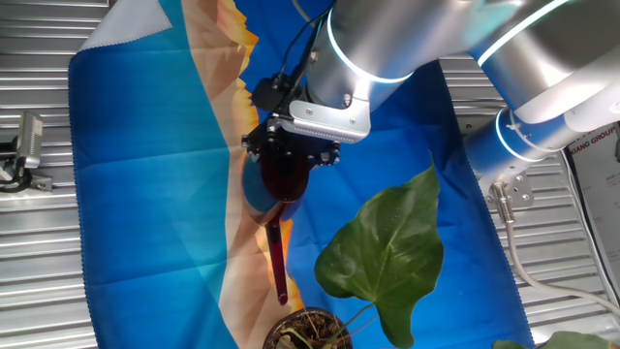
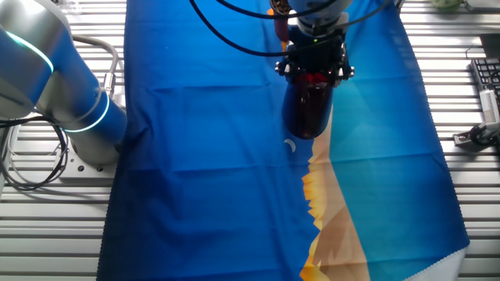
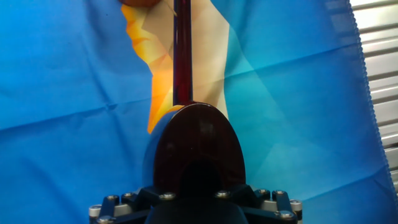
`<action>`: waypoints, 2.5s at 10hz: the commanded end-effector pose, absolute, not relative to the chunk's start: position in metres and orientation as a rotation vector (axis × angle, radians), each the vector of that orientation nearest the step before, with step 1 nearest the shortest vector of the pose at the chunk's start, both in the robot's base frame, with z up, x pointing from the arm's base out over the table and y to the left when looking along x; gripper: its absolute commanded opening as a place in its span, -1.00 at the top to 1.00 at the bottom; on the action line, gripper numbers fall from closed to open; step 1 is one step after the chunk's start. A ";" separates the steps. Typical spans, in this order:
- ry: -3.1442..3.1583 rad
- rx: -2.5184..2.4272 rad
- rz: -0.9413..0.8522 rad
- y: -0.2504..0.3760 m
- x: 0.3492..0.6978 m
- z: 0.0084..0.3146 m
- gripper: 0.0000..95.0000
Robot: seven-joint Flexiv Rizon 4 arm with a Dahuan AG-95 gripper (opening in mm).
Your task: Water the plant
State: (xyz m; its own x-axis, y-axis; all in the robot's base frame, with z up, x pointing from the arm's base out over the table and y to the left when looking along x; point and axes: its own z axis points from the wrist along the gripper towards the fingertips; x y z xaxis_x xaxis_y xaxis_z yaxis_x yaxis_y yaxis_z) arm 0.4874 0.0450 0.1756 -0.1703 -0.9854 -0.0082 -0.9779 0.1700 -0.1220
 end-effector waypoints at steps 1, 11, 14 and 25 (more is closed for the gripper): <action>2.343 -1.956 -0.134 0.045 0.487 0.176 1.00; 2.276 -1.968 -0.121 0.045 0.487 0.176 1.00; 2.246 -1.971 -0.159 0.045 0.487 0.176 1.00; 2.171 -2.030 -0.201 0.045 0.487 0.176 1.00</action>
